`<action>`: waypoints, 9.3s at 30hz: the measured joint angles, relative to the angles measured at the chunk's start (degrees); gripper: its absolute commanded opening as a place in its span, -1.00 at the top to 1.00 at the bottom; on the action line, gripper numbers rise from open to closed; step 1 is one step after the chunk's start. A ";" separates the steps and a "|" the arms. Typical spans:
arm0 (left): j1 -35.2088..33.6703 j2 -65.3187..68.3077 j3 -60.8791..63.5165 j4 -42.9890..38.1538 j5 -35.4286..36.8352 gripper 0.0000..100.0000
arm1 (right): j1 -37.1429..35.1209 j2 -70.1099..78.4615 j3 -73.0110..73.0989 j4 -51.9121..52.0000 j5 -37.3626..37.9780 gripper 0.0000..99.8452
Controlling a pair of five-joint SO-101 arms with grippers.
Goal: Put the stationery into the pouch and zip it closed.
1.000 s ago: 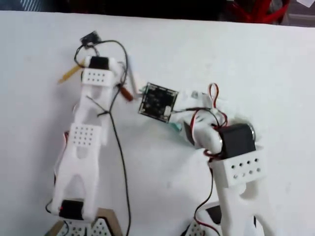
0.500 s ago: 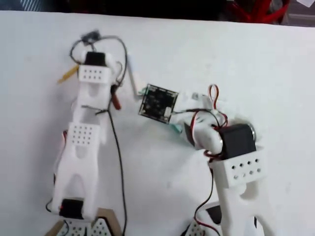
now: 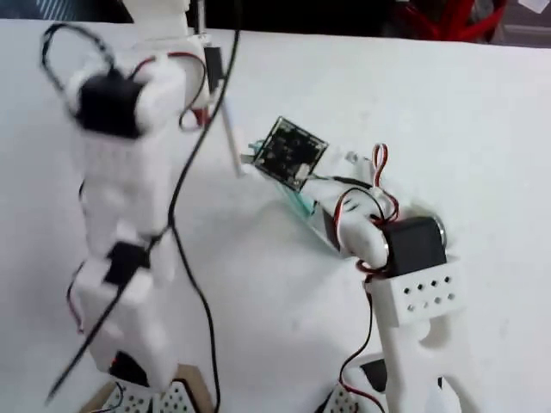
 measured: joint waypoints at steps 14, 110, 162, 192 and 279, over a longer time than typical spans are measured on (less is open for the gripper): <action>17.85 -19.25 2.02 -1.93 -0.35 0.95 | 4.22 0.00 -0.44 -0.53 -20.75 0.96; 21.36 -52.40 127.21 -117.19 -2.55 0.95 | 5.27 18.29 -21.63 13.71 -31.38 0.96; 13.27 -74.55 152.53 -97.49 -8.97 0.60 | 10.73 17.05 -33.67 19.69 -26.46 0.80; -0.09 18.99 58.90 -51.60 8.70 0.61 | 18.81 9.49 -24.09 15.47 -23.56 0.96; 17.23 -78.24 74.20 -32.79 -11.96 0.95 | 4.75 9.14 -24.00 19.25 -27.08 0.96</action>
